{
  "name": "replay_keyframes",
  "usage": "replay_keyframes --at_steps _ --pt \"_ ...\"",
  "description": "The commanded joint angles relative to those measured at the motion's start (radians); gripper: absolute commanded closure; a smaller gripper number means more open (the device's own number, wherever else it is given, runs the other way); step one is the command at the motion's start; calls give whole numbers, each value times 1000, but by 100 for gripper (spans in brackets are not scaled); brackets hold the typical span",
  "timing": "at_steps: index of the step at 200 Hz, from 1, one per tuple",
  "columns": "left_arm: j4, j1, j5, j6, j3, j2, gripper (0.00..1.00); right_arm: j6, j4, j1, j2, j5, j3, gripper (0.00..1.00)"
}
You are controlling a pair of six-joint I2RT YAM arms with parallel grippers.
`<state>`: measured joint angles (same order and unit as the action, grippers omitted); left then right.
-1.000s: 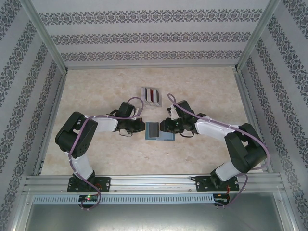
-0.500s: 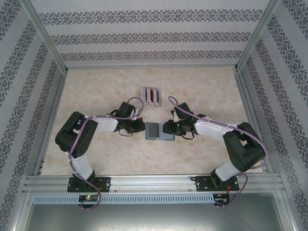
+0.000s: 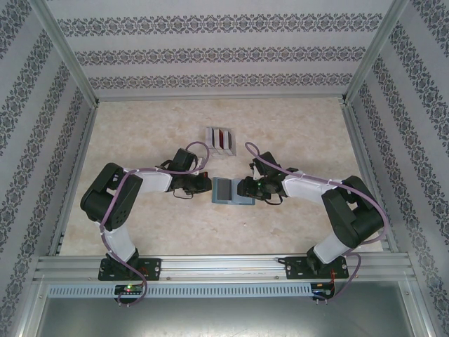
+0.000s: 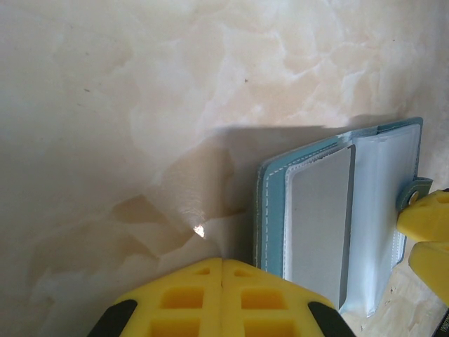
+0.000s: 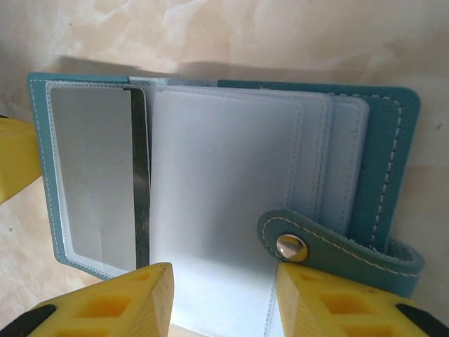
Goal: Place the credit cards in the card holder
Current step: Flip over the card slot in the card holder.
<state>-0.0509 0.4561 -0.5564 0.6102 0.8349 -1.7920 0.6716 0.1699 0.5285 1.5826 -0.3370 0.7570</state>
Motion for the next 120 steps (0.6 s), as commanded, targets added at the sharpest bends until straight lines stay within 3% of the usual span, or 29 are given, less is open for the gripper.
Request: replay_keyframes --at_steps 1,120 --pt "20 1 90 -18 -19 -58 100 15 8 21 13 15 -15 55" --pt "4 2 61 -9 -22 -65 100 125 -232 37 86 -134 2 57"
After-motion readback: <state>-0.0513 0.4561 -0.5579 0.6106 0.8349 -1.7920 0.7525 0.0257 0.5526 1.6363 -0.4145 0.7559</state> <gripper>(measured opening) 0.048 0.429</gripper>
